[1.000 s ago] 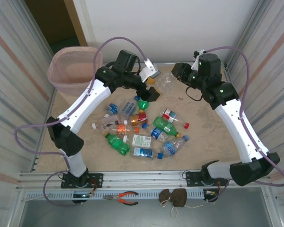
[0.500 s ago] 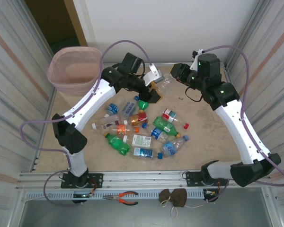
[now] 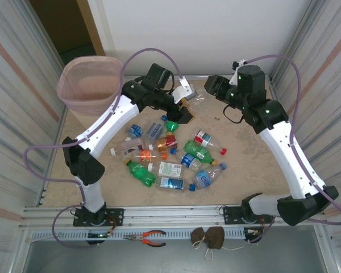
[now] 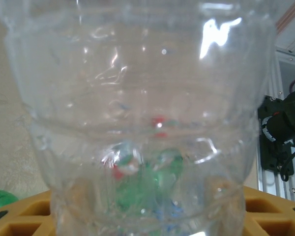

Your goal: Put the plastic bottles in the bin

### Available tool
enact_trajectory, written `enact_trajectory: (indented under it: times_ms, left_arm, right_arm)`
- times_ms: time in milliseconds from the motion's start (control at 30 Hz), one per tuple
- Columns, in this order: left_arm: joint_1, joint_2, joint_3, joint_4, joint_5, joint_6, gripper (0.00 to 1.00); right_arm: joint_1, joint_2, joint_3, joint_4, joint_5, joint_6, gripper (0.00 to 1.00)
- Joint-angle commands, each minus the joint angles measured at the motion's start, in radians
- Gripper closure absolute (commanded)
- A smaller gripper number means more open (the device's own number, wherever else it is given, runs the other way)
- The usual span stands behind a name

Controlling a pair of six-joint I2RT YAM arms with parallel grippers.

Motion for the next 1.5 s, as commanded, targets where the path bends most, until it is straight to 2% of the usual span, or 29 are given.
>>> enact_trajectory:
  times_ms: [0,267,467,633,967,1167,1267,1467]
  left_arm:
    - [0.016,-0.051,0.035,0.000,-0.035,0.007,0.46]
    - [0.094,-0.124,0.045,0.006,-0.081,-0.053,0.46]
    - [0.213,-0.180,0.089,-0.045,-0.110,-0.088,0.47]
    - [0.343,-0.214,0.140,-0.103,-0.139,-0.121,0.47]
    - [0.683,-0.181,0.274,-0.296,-0.163,-0.213,0.47]
    - [0.809,-0.134,0.293,-0.390,-0.215,-0.192,0.46]
    - [0.842,-0.098,0.298,-0.425,-0.255,-0.174,0.46]
    - [0.850,-0.026,0.304,-0.434,-0.360,-0.171,0.46]
  right_arm:
    - [0.002,-0.057,0.030,-0.028,0.107,-0.044,0.43]
    - [-0.019,-0.112,-0.001,-0.048,0.194,-0.085,0.40]
    - [-0.047,-0.137,-0.034,-0.050,0.199,-0.084,0.39]
    - [-0.069,-0.141,-0.053,-0.050,0.184,-0.084,0.39]
    - [-0.093,-0.122,-0.066,-0.036,0.142,-0.074,0.39]
    - [-0.099,-0.099,-0.065,-0.029,0.118,-0.076,0.39]
    - [-0.102,-0.088,-0.064,-0.027,0.105,-0.077,0.39]
    - [-0.103,-0.080,-0.073,-0.021,0.093,-0.077,0.40]
